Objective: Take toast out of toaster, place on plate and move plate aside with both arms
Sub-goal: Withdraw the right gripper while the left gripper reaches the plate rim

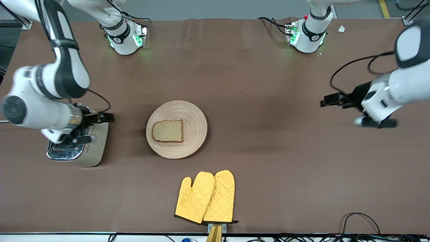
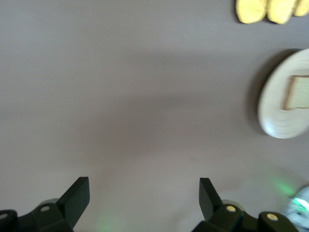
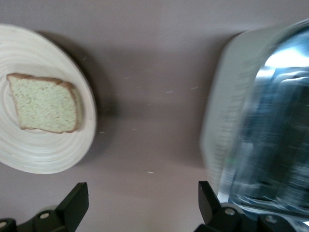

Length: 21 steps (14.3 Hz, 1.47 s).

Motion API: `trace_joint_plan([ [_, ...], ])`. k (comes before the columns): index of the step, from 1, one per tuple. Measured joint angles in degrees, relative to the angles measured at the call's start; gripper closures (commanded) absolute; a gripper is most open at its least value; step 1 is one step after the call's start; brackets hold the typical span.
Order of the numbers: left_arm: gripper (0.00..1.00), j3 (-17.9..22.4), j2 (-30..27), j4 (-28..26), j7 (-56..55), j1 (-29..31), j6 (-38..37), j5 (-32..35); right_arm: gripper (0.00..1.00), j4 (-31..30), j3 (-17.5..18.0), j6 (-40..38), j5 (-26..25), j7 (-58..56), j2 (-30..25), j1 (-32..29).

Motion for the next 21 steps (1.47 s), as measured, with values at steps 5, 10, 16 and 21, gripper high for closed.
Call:
trace_joint_plan([
  [5,0.0,-0.5,12.4,0.6,0.6,-7.5,10.1,-17.9,0.0,8.2,-5.2,-2.5,-2.6,0.0,-4.5,-0.4],
  [10,0.0,-2.7,26.9,5.4,7.2,-18.4,24.4,-30.6,0.0,10.9,-7.7,-2.2,-2.7,0.1,-7.4,-0.5],
  [16,0.02,-3.0,35.9,8.2,10.9,-28.6,41.3,-37.4,0.0,11.0,-7.7,-3.8,-2.7,0.1,-12.4,-0.5],
  [21,0.48,-3.0,39.4,10.4,14.0,-33.1,47.4,-39.5,0.0,10.6,-7.7,-5.7,-2.7,0.1,-12.7,-0.4],
])
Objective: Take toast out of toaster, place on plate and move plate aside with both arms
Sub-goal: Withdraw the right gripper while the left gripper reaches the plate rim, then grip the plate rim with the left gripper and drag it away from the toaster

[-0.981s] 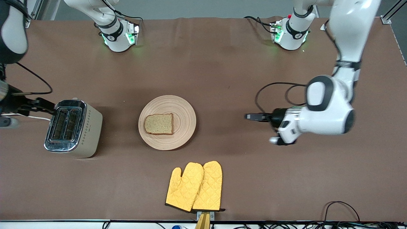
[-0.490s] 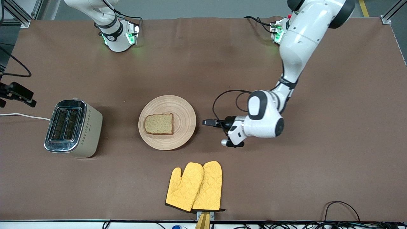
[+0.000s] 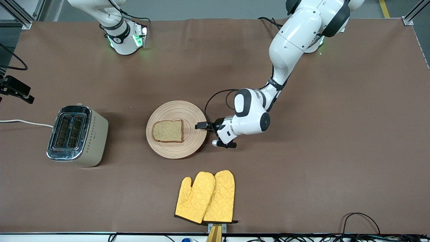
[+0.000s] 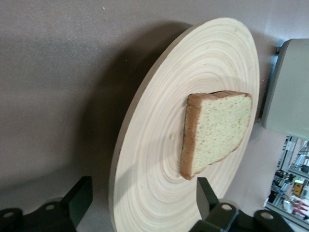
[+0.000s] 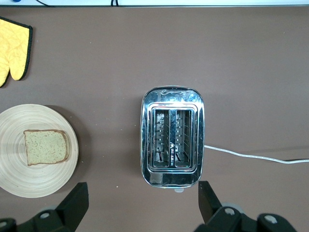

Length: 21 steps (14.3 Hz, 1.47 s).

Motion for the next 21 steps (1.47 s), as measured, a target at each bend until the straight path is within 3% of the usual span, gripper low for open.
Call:
trace_joint_plan([
  [2,0.76,0.1,1.0,0.2,5.4,0.2,0.1,-1.8,0.0,0.0,0.2,0.0,0.0,0.0,-0.1,0.2],
  [4,0.97,0.3,1.7,0.3,10.5,0.4,0.1,-5.4,0.0,0.1,0.6,0.0,0.0,0.0,-0.5,0.5],
  [5,0.99,0.3,1.8,0.3,11.9,0.4,0.1,-6.6,0.0,0.1,0.7,0.1,0.0,0.0,-0.7,0.6],
  [13,1.0,0.9,0.0,2.3,12.6,2.5,-2.6,-8.1,0.0,0.1,0.2,0.3,0.0,0.1,-1.8,0.5],
  [17,1.0,1.6,-4.5,2.6,12.5,16.0,-19.0,2.2,0.0,-1.0,0.0,1.9,0.0,0.1,-1.8,0.2],
  [21,1.0,1.6,-5.0,3.7,20.5,31.7,-36.8,6.9,0.0,-1.2,0.0,2.2,0.0,0.1,-2.4,0.2],
])
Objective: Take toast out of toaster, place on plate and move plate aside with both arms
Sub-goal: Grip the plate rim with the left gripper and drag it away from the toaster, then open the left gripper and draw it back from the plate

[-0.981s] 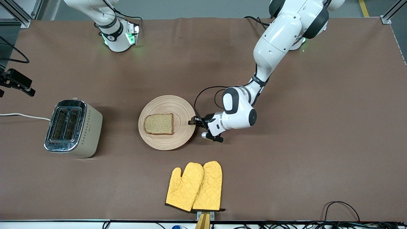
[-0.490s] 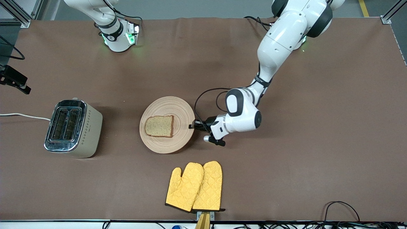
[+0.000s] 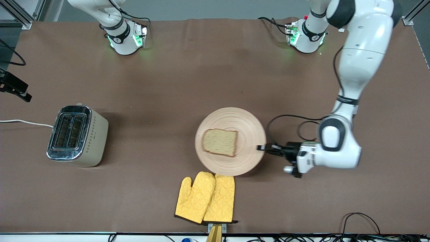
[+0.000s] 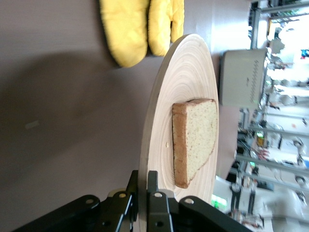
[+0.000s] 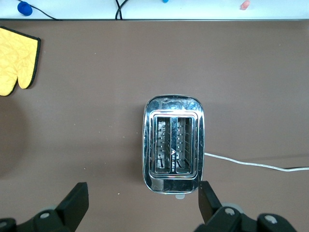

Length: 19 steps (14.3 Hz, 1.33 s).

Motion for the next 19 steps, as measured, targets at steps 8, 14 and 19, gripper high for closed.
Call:
trace_joint_plan([
  [8,0.99,0.2,4.4,5.0,14.9,20.2,-7.8,10.3,0.0,-0.1,0.2,-0.1,0.0,0.0,-1.3,0.0],
  [14,0.98,0.1,11.1,7.0,17.4,27.2,-8.6,10.2,0.0,-0.5,0.2,-0.1,0.0,0.0,-1.3,0.0],
  [19,0.0,-0.4,12.0,7.3,16.3,27.2,-9.5,10.1,0.0,-0.5,0.2,-0.1,0.0,0.0,-1.3,0.0],
])
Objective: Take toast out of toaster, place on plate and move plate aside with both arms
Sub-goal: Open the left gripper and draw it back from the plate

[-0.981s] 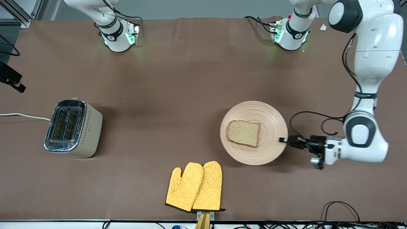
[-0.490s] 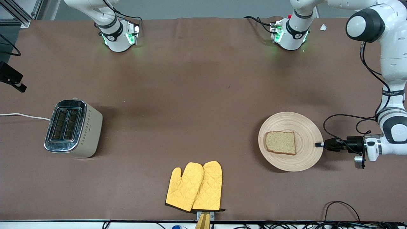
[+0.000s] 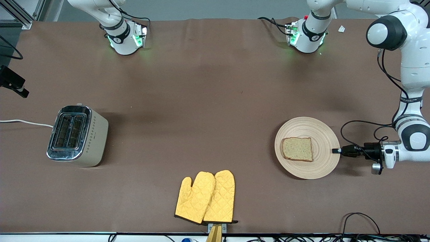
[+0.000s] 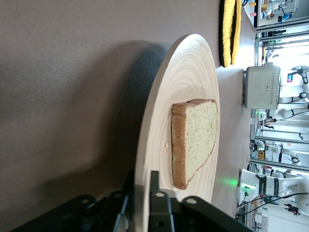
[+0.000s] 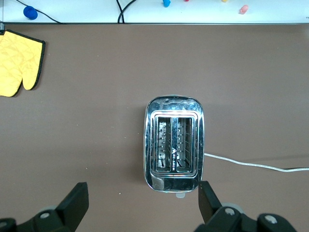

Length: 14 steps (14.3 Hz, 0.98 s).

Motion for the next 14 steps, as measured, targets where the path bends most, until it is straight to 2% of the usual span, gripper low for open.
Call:
trace_joint_plan([
  [3,0.0,-0.2,-0.2,1.4,-0.1,-0.3,-0.6,0.9,0.0,0.0,0.0,-0.2,0.0,0.1,0.0,0.0],
  [5,0.0,-0.4,-1.7,4.6,-2.1,-2.2,-0.8,6.3,0.0,-0.1,0.0,-1.0,0.0,1.4,0.0,0.0],
  [10,0.0,-0.6,-10.8,11.9,-12.2,-12.2,-0.8,20.7,0.0,-0.1,0.1,-4.5,0.0,2.7,0.0,0.1],
  [14,0.0,-0.5,-18.8,13.3,-23.3,-21.3,-0.8,32.4,0.0,-0.1,-0.1,-6.9,-1.5,3.0,0.0,0.0],
])
